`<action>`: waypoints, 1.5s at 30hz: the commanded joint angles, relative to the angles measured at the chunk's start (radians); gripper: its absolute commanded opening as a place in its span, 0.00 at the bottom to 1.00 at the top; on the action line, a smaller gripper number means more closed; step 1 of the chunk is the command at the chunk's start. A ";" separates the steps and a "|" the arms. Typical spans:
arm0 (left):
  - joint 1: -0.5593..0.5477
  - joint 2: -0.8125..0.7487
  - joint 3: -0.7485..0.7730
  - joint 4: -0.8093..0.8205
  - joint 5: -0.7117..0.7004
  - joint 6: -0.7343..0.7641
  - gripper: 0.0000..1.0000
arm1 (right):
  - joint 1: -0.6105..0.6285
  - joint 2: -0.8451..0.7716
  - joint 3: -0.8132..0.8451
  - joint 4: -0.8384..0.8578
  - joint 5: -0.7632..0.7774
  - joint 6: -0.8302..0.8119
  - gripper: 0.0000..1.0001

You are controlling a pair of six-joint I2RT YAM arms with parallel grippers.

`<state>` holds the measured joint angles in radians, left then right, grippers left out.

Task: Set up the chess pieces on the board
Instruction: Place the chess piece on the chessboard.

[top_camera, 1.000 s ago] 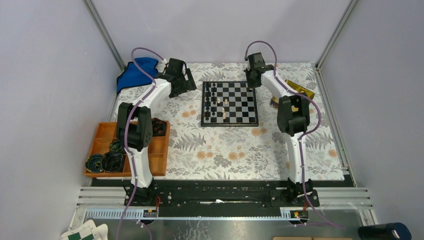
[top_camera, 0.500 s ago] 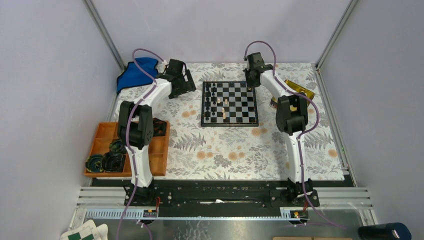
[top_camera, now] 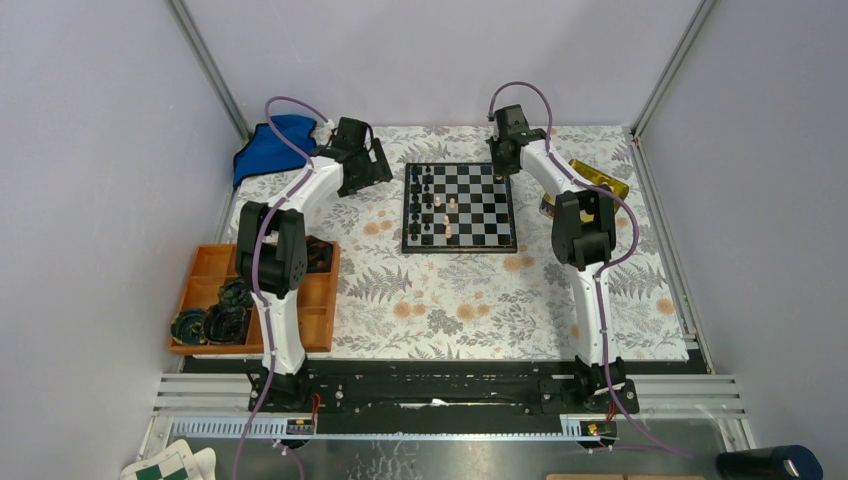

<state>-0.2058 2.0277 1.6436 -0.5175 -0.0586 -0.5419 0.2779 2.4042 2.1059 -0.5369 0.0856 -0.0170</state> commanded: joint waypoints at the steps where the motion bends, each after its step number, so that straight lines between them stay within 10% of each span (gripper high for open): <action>1: 0.008 0.007 0.026 0.016 0.014 -0.006 0.99 | 0.002 -0.050 -0.003 -0.021 -0.024 0.011 0.11; 27: 0.006 -0.012 0.012 0.018 0.019 -0.010 0.99 | 0.009 -0.096 -0.026 -0.028 -0.029 0.011 0.12; 45: 0.005 -0.022 -0.017 0.034 0.041 -0.017 0.99 | 0.009 -0.139 -0.102 0.042 -0.019 0.003 0.41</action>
<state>-0.2058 2.0277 1.6398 -0.5163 -0.0395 -0.5484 0.2794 2.3787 2.0159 -0.5323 0.0601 -0.0063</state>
